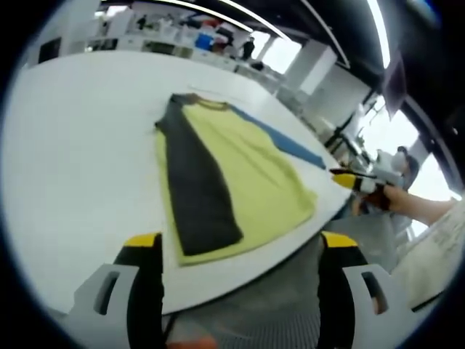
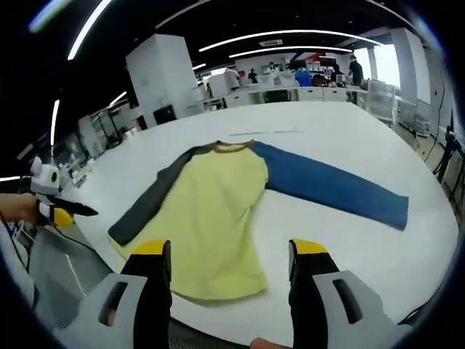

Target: Fold the garment on the visible template until the final outline fits inside the template.

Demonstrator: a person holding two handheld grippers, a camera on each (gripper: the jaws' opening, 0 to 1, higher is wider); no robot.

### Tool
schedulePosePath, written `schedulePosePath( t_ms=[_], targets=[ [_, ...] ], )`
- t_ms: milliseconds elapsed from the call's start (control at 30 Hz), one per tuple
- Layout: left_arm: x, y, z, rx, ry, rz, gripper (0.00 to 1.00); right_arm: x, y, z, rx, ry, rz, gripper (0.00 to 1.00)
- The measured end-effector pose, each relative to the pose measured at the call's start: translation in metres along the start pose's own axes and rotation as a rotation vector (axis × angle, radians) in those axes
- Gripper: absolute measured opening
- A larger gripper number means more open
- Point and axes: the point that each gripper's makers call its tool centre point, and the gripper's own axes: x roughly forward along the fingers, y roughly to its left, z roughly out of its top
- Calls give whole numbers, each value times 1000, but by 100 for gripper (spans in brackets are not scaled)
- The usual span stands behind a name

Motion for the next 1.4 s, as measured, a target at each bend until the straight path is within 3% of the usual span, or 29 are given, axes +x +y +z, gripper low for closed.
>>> schedulePosePath(
  t_ms=[433,533,733,800,967,1300,1400],
  targets=[
    [-1,2,-4,-14,0,4,84,9,5,-19,-33,74,35,66],
    [-2,2,-4,-16,0,6,84,13,8,-28,-50,120,65,65],
    [-1,2,-2,-33,-11,6,84,24,13,-44,-80,193,117,56],
    [-1,3,-1,-33,-10,6,84,27,10,-56,-107,255,130,53],
    [-3,4,1,-34,-17,9,84,37,-3,-60,-91,278,126,49],
    [-7,9,-3,-44,-12,22,84,41,-4,-66,-71,304,138,41],
    [-7,10,-2,-44,-12,25,84,41,-7,-66,-77,309,131,30]
  ],
)
